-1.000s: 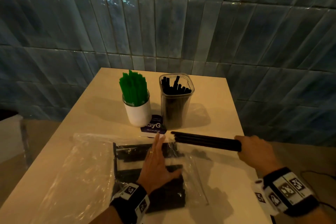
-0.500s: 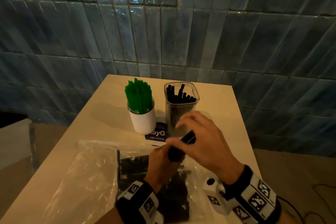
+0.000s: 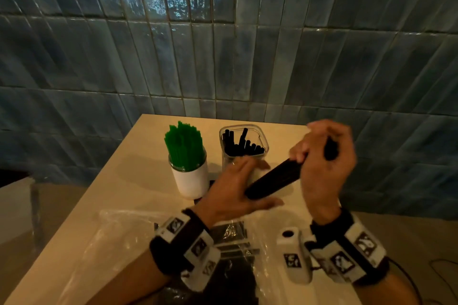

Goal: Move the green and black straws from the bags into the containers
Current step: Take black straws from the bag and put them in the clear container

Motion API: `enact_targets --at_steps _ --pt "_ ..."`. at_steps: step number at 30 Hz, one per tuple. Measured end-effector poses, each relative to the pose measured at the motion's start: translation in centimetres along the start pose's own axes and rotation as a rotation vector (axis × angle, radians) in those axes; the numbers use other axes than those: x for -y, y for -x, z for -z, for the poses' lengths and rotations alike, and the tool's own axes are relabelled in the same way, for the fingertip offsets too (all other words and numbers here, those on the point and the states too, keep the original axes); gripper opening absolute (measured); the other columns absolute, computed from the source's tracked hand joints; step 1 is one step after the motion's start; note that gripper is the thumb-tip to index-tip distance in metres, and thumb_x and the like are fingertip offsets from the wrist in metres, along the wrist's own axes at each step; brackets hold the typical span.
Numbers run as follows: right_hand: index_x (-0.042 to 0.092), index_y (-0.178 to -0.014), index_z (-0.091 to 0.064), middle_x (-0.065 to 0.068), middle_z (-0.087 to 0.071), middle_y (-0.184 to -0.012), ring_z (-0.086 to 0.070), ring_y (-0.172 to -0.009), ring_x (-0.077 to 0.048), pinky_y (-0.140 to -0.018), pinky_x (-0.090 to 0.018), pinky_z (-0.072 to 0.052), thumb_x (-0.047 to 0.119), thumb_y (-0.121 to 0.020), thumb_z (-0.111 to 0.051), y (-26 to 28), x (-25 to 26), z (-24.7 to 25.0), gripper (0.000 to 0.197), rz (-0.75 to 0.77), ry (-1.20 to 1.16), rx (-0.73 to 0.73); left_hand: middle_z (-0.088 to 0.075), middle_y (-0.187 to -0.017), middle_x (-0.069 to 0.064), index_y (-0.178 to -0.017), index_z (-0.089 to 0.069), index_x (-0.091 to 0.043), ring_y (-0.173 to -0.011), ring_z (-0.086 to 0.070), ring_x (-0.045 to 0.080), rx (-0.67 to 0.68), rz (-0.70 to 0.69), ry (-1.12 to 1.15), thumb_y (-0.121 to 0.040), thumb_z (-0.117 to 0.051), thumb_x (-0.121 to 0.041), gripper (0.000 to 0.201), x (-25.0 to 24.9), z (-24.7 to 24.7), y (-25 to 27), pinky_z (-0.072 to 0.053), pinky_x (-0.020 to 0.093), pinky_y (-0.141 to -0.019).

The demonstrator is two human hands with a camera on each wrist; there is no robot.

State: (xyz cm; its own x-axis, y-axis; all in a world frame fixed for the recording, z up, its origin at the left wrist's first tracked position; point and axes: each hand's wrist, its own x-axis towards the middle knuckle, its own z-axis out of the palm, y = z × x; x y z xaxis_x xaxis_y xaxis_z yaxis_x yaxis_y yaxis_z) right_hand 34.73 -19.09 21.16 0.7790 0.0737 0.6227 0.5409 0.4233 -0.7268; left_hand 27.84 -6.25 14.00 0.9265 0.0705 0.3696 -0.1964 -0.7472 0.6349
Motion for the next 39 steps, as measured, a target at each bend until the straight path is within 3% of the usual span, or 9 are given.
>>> enact_targets --at_steps 2,6,12,15,20,24,30,35,39 --pt "0.027 -0.085 -0.055 0.012 -0.052 -0.057 -0.046 -0.043 -0.005 -0.047 -0.023 -0.045 0.026 -0.091 -0.053 -2.6 0.3 0.9 0.006 0.075 -0.003 -0.109 -0.038 -0.114 -0.014 -0.122 -0.047 -0.024 -0.105 -0.036 0.003 -0.045 0.034 -0.042 -0.071 -0.047 -0.070 0.069 0.6 2.4 -2.2 -0.032 0.016 -0.089" --pt "0.019 -0.084 -0.049 0.013 -0.050 -0.056 -0.044 -0.042 -0.004 -0.046 -0.024 -0.042 0.023 -0.092 -0.050 -7.0 0.5 2.3 0.009 0.184 0.004 -0.293 -0.043 -0.132 -0.004 -0.126 -0.047 -0.024 -0.120 -0.037 0.012 -0.123 0.187 -0.209 -0.082 -0.048 -0.066 0.060 3.2 4.2 -6.2 -0.033 0.041 -0.105" --pt "0.018 -0.088 -0.049 0.007 -0.047 -0.056 -0.043 -0.044 -0.009 -0.049 -0.027 -0.043 0.024 -0.092 -0.052 -9.3 -0.3 2.7 0.008 0.223 -0.004 -0.397 0.006 -0.157 0.008 -0.147 -0.016 -0.025 -0.143 0.008 0.029 0.353 0.282 -0.600 -0.061 -0.048 -0.084 0.110 6.1 3.1 -8.9 0.008 0.055 -0.113" --pt "0.017 -0.090 -0.048 0.005 -0.048 -0.058 -0.044 -0.044 -0.009 -0.050 -0.027 -0.045 0.020 -0.094 -0.051 -9.6 -0.7 2.2 0.005 0.192 -0.024 -0.422 0.004 -0.157 0.007 -0.147 -0.014 -0.026 -0.143 0.002 0.031 0.352 0.349 -0.561 -0.068 -0.052 -0.077 0.102 6.6 2.7 -9.1 0.000 0.055 -0.114" --pt "0.018 -0.089 -0.050 0.010 -0.050 -0.054 -0.045 -0.047 -0.009 -0.054 -0.028 -0.047 0.017 -0.095 -0.052 -9.5 -1.8 1.5 0.006 0.086 -0.077 -0.468 -0.015 -0.155 0.003 -0.127 -0.038 -0.024 -0.142 -0.009 0.026 0.112 0.304 -0.396 -0.067 -0.063 -0.070 0.079 5.9 1.4 -7.0 -0.014 0.050 -0.115" --pt "0.018 -0.087 -0.051 0.009 -0.051 -0.051 -0.046 -0.047 -0.009 -0.054 -0.028 -0.047 0.018 -0.095 -0.052 -8.8 -2.9 1.0 0.008 0.029 -0.086 -0.469 -0.011 -0.155 0.000 -0.137 -0.029 -0.021 -0.142 -0.004 0.021 0.089 0.209 -0.431 -0.063 -0.065 -0.071 0.097 4.8 0.5 -4.9 -0.009 0.042 -0.114" --pt "0.020 -0.085 -0.052 0.011 -0.056 -0.057 -0.052 -0.049 -0.004 -0.055 -0.021 -0.049 0.015 -0.094 -0.051 -7.7 -1.5 0.0 0.010 0.090 -0.019 -0.236 -0.010 -0.156 0.000 -0.111 -0.045 -0.020 -0.143 0.001 0.019 0.001 0.115 -0.428 -0.063 -0.064 -0.071 0.074 4.1 -0.6 -2.3 -0.017 0.045 -0.115" --pt "0.035 -0.082 -0.059 0.008 -0.061 -0.062 -0.061 -0.056 -0.008 -0.060 -0.021 -0.052 0.022 -0.087 -0.057 -4.5 -1.7 -0.4 0.014 0.116 0.076 0.121 -0.019 -0.150 0.002 -0.124 -0.027 -0.023 -0.140 -0.014 0.022 -0.074 0.093 -0.291 -0.055 -0.070 -0.071 0.094 3.9 -1.2 -1.0 -0.030 0.047 -0.110" --pt "0.025 -0.080 -0.060 0.013 -0.061 -0.070 -0.061 -0.071 -0.003 -0.069 -0.013 -0.049 0.032 -0.087 -0.051 -0.9 -4.3 0.0 0.013 0.057 0.310 0.439 -0.020 -0.144 -0.002 -0.130 -0.021 -0.026 -0.136 -0.019 0.020 -0.150 0.059 -0.240 -0.053 -0.074 -0.067 0.103 3.0 -1.8 0.1 -0.027 0.043 -0.112"
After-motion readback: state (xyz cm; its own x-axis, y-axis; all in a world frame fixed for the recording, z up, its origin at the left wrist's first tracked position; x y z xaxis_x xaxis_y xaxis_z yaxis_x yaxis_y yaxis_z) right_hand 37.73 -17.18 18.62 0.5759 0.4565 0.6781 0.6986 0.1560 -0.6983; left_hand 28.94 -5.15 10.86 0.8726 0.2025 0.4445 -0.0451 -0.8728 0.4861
